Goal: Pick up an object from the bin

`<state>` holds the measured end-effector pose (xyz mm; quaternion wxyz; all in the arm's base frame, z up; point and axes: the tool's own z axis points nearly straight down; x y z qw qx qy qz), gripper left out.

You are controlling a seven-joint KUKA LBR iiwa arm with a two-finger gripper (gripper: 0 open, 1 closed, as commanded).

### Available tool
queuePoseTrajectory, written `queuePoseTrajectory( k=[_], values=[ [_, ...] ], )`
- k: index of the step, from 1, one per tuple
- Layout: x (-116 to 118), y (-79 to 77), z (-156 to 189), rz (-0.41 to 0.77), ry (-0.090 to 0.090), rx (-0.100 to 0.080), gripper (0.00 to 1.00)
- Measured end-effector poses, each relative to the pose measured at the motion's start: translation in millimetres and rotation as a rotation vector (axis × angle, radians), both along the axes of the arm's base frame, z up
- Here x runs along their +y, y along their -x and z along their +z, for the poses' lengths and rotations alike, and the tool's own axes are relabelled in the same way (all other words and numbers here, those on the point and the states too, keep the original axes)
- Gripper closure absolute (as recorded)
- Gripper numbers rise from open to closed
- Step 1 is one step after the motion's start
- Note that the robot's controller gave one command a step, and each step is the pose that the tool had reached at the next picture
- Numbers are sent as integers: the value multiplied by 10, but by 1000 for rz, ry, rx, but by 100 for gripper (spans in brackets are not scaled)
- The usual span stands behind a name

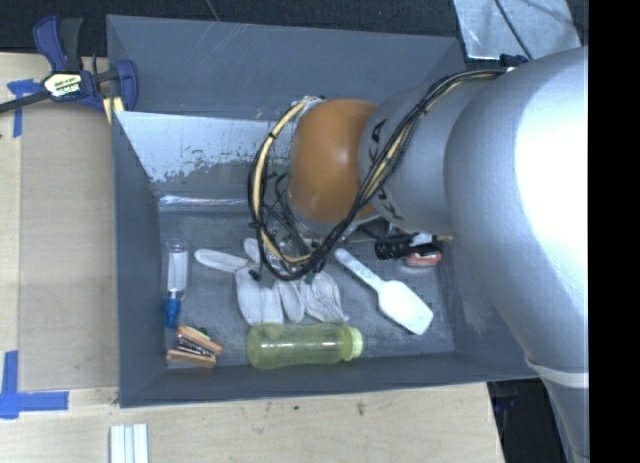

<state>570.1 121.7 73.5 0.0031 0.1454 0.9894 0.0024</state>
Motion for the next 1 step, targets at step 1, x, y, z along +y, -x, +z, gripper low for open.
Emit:
queuePoseTrajectory(
  k=[1],
  values=[
    [0,5,28,0,0,0,100]
  ],
)
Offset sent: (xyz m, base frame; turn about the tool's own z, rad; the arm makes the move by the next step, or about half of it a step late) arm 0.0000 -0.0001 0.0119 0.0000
